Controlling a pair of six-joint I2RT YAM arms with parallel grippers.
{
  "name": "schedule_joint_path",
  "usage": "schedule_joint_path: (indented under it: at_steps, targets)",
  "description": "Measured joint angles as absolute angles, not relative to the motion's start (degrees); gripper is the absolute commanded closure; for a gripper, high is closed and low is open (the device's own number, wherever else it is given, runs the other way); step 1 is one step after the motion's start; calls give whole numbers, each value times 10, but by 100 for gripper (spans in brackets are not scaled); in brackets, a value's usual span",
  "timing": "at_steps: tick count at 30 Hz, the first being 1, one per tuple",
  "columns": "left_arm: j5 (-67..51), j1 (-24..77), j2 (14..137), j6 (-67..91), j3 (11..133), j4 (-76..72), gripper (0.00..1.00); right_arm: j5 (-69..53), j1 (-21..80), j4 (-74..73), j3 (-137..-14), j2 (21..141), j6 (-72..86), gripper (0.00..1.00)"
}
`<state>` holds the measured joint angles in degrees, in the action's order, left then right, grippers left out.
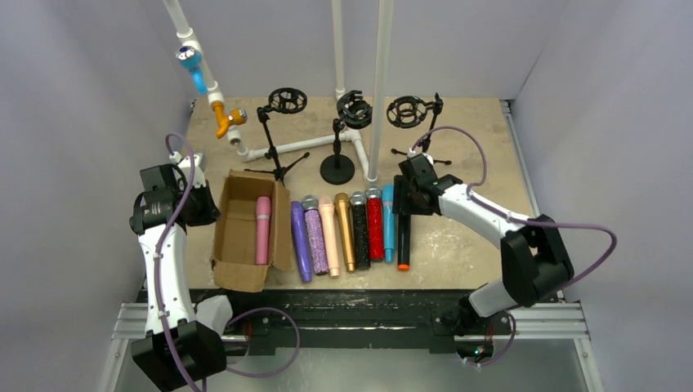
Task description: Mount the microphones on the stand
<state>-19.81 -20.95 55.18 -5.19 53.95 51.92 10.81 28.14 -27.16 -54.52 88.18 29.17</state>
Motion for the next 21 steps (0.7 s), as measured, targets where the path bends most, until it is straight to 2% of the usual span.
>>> schedule_joint_path:
  at_steps: [5, 10, 14, 21]
  targets:
    - [-190, -209, 551, -51, 540, 520, 100, 127, 329, -307, -598, 813, 303, 37]
    - [-186, -209, 546, -50, 542, 522, 100, 125, 441, -306, -725, 820, 333, 38]
    - [-183, -209, 540, -43, 542, 521, 100, 110, 547, -300, -888, 919, 347, 38]
    - [-158, -209, 526, -30, 543, 520, 100, 92, 656, -368, -1246, 1219, 329, 37]
